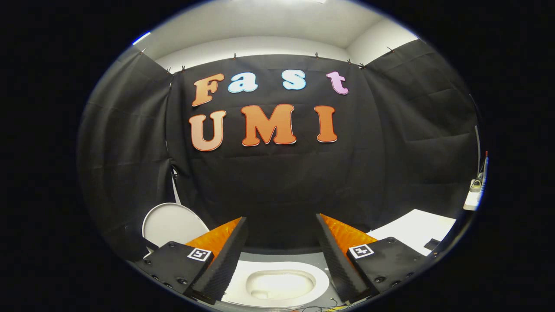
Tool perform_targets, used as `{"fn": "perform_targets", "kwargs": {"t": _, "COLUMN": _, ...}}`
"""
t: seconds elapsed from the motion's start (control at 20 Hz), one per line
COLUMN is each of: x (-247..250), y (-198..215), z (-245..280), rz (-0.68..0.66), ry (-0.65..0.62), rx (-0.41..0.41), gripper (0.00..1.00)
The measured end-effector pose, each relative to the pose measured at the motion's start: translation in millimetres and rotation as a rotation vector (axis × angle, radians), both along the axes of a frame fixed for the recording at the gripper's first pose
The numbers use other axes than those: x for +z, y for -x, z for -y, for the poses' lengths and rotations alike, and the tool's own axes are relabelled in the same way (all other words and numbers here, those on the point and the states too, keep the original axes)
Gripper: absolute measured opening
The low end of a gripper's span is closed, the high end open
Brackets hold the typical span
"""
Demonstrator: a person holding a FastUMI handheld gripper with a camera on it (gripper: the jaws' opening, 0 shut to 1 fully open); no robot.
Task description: Open the toilet lid.
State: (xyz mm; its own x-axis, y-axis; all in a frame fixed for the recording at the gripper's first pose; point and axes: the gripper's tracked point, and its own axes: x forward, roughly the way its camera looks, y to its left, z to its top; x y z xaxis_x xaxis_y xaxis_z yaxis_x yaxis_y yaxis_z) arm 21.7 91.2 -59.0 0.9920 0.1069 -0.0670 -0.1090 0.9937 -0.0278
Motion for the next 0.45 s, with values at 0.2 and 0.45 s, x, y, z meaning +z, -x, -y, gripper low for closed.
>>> {"fn": "perform_targets", "kwargs": {"t": 0.2, "x": -1.2, "y": -0.3, "z": 1.7, "rz": -0.003, "ry": 0.0, "rx": -0.003, "gripper": 0.99}}
{"fn": "perform_targets", "kwargs": {"t": 0.45, "x": -3.8, "y": 0.2, "z": 4.2, "rz": -0.008, "ry": -0.012, "rx": -0.009, "gripper": 0.99}}
